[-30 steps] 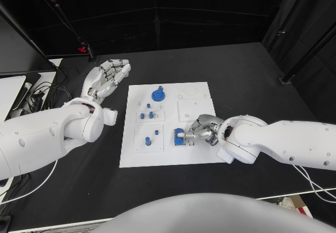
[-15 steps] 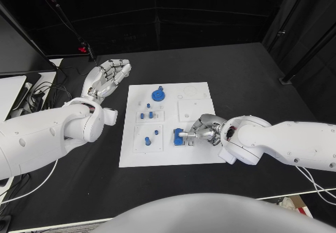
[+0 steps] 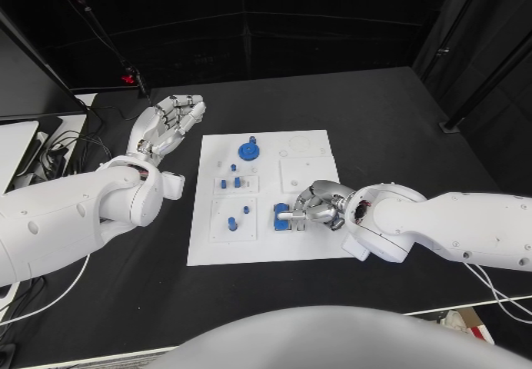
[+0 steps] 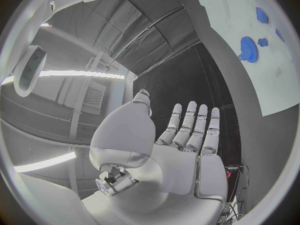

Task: Assemble the parts on the task board

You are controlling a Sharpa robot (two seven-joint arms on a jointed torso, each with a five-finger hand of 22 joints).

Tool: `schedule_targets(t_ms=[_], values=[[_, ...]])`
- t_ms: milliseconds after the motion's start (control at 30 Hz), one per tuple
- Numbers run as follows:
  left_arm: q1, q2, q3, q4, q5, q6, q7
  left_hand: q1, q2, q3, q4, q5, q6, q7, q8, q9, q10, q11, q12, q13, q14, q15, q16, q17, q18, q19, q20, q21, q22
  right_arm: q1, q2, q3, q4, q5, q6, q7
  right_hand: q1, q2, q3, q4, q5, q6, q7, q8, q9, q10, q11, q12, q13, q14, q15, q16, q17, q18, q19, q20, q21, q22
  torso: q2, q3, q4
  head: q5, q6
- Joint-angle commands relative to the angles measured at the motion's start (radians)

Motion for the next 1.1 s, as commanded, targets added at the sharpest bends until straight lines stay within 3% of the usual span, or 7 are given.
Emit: schedule_targets(t_ms=[33,367,767,1100], values=[[0.001,0.001,0.001,0.001,0.001,0.009,0.08,0.003,0.011,-0.006,-0.002,0.003,-0.006,0.149,0.007,-0.001,-0.004,0.001,0.005,-0.001,0.003,0.001,0.004,-0.001,-0.018,0.0,0.002,0.007,-0.001,0.001,0.006,0.001,-0.002,-0.029,0.037,-0.021,0.014,-0.001,-0.002,-0.004,0.002,-0.005,-0.008,0.043,0.045,0.106,-0.012,0.003,0.263,0.106,-0.012,0.002,0.263,-0.007,0.108,-0.011,0.003,0.263,0.001,-0.0002,0.0011,0.0,0.0],[0.001,0.0,0.001,0.001,0.001,0.011,0.079,0.003,0.011,-0.006,-0.002,0.003,-0.006,0.149,0.007,-0.001,-0.004,0.001,0.005,-0.001,0.003,0.001,0.004,-0.001,-0.018,0.0,0.002,0.007,-0.001,0.001,0.019,0.001,-0.015,-0.064,0.042,-0.054,0.114,0.039,0.033,-0.02,0.046,-0.008,-0.034,0.088,0.115,0.106,-0.035,0.003,0.263,0.106,-0.027,0.002,0.263,-0.007,0.108,-0.025,0.003,0.263,0.0,-0.0003,0.0007,0.0,0.0],[0.001,0.003,0.001,0.0,0.001,0.012,0.078,0.004,0.012,-0.007,-0.002,0.004,-0.007,0.149,0.007,-0.001,-0.004,0.001,0.006,-0.002,0.003,0.001,0.004,-0.002,-0.018,-0.001,0.002,0.007,-0.001,0.001,0.027,0.001,-0.029,-0.072,0.031,-0.059,0.167,0.062,0.044,-0.014,0.094,-0.001,-0.044,0.08,0.139,0.106,-0.046,0.003,0.263,0.106,-0.037,0.002,0.263,-0.007,0.108,-0.036,0.003,0.263,0.0,-0.0006,0.0009,-0.001,0.0],[0.001,0.004,0.001,-0.001,0.001,0.012,0.078,0.004,0.012,-0.007,-0.002,0.004,-0.007,0.149,0.007,-0.001,-0.004,0.001,0.006,-0.002,0.003,0.001,0.004,-0.002,-0.018,-0.001,0.002,0.007,-0.001,0.001,0.024,0.001,-0.031,-0.073,0.072,-0.078,0.217,0.067,0.054,-0.021,0.141,-0.002,-0.048,0.059,0.149,0.106,-0.05,0.003,0.263,0.106,-0.042,0.002,0.263,-0.007,0.108,-0.041,0.003,0.263,0.0,0.0001,0.0014,-0.003,0.0]])
